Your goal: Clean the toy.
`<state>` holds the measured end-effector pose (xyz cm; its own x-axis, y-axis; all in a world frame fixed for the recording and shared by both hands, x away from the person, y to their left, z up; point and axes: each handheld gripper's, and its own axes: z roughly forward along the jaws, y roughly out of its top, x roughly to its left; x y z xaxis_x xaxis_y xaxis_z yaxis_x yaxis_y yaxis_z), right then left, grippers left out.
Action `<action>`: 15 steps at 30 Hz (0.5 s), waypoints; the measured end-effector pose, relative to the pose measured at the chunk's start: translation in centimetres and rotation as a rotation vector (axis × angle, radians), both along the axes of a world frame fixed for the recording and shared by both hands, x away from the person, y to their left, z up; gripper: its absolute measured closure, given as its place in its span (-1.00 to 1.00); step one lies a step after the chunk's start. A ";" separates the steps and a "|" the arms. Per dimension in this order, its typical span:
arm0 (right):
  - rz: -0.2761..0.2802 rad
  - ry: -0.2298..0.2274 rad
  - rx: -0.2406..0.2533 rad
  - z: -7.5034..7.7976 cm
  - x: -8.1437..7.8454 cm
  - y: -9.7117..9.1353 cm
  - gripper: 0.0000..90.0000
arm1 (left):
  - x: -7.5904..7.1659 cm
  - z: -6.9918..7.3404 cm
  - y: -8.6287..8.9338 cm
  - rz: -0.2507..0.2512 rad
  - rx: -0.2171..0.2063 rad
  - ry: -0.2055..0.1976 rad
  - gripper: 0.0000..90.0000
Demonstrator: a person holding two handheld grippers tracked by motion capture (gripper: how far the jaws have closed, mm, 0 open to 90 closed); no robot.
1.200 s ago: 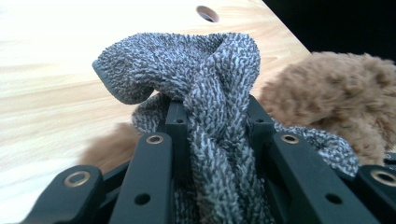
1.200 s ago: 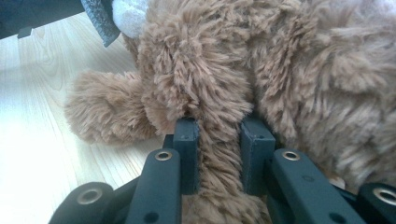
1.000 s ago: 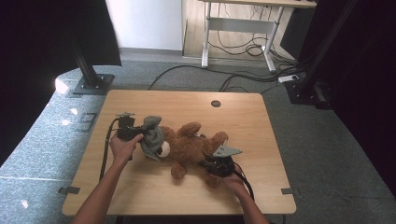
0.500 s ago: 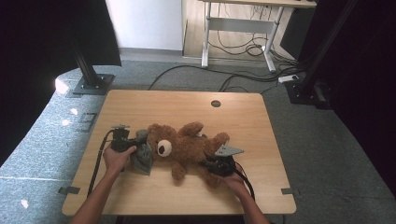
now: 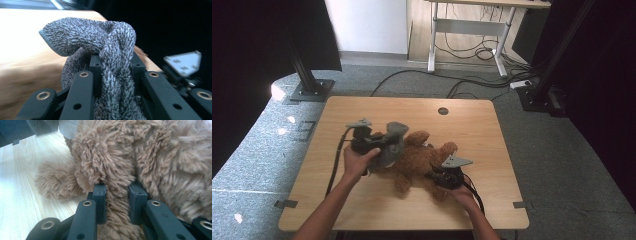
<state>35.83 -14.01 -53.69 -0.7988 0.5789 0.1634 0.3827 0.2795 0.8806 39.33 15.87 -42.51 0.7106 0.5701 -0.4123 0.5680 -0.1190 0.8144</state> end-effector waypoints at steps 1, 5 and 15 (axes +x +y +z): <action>0.001 0.001 0.002 0.0 0.0 0.0 0.60 | -0.3 -0.3 -1.2 -0.029 0.005 0.006 0.57; -0.001 0.003 0.002 0.0 0.0 0.0 0.59 | -0.9 -1.9 -5.4 -0.106 0.053 0.018 0.57; -0.008 0.005 0.001 0.0 0.1 -0.1 0.59 | -0.4 -4.1 -8.0 -0.079 0.151 0.005 0.58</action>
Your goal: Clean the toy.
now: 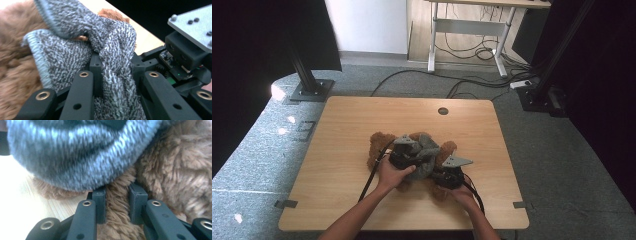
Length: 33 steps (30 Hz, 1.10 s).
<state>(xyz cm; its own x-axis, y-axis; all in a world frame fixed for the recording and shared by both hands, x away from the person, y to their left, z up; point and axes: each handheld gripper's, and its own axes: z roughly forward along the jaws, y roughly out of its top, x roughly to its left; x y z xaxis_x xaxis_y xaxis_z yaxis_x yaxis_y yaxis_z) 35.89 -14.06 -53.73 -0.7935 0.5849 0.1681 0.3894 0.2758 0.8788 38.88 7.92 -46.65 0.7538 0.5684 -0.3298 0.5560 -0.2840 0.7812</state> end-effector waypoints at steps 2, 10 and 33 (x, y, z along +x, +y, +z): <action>0.000 -0.001 -0.001 0.0 0.0 0.1 0.59 | 0.2 0.1 0.7 0.016 -0.006 0.003 0.58; -0.002 0.000 0.001 0.0 -0.1 0.1 0.59 | 2.0 -0.5 6.1 0.164 -0.007 0.023 0.59; 0.013 -0.004 0.000 0.0 -0.4 0.6 0.59 | 3.2 -0.9 12.6 0.257 -0.185 0.086 0.59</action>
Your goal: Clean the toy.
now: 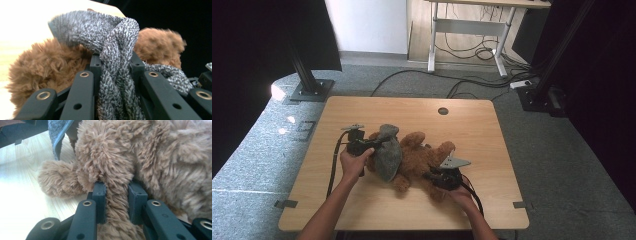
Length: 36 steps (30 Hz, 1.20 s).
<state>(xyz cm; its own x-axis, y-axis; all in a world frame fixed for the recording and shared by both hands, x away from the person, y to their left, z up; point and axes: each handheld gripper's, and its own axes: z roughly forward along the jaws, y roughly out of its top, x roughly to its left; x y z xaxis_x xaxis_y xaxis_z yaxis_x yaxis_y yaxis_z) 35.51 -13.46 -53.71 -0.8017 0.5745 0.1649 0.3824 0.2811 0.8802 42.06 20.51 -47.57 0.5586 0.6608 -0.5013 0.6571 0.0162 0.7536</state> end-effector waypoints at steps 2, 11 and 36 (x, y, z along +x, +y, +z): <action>-0.003 0.002 0.001 0.0 0.0 0.0 0.56 | -0.1 -0.2 -0.1 -0.013 -0.002 0.006 0.59; -0.013 -0.021 0.008 1.6 -0.4 -1.2 0.22 | -0.9 -1.2 0.1 -0.019 -0.042 0.017 0.60; -0.207 0.103 0.145 3.7 3.3 -2.8 -0.05 | -3.0 -1.6 0.1 -0.026 -0.013 -0.025 0.61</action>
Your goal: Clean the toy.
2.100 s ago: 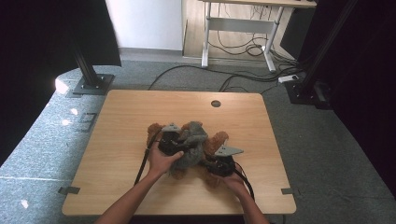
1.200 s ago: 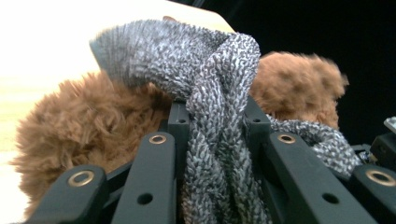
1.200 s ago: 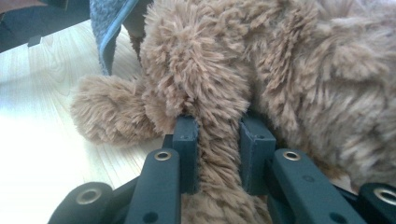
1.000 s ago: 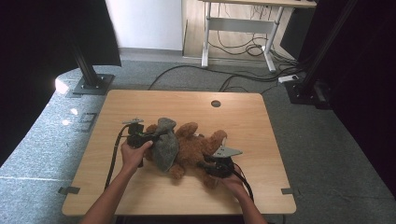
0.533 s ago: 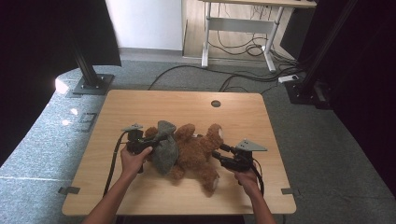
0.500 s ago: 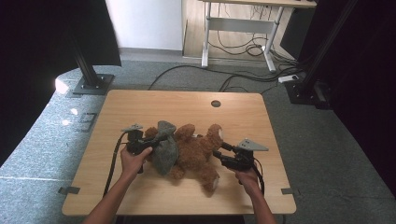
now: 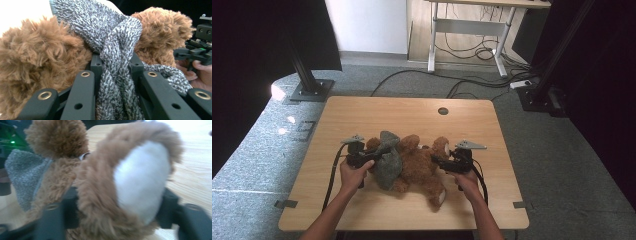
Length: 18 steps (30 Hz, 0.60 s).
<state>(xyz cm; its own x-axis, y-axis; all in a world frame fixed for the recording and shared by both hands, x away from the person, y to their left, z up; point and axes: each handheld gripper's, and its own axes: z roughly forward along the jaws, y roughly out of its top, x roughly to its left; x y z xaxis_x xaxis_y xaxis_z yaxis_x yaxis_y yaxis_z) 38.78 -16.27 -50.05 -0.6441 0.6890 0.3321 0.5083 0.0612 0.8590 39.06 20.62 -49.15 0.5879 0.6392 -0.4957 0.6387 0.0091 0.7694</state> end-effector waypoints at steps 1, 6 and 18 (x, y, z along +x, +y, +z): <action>0.015 -0.007 0.001 0.0 0.0 0.1 0.06 | 0.0 0.0 0.0 0.001 -0.002 0.001 0.61; 0.047 -0.048 -0.038 -0.1 -0.9 0.4 0.25 | -0.6 -0.1 0.0 -0.003 0.000 -0.001 0.61; 0.066 -0.078 -0.071 -0.8 -3.5 0.4 0.34 | -2.8 -0.1 0.2 -0.024 0.004 -0.005 0.61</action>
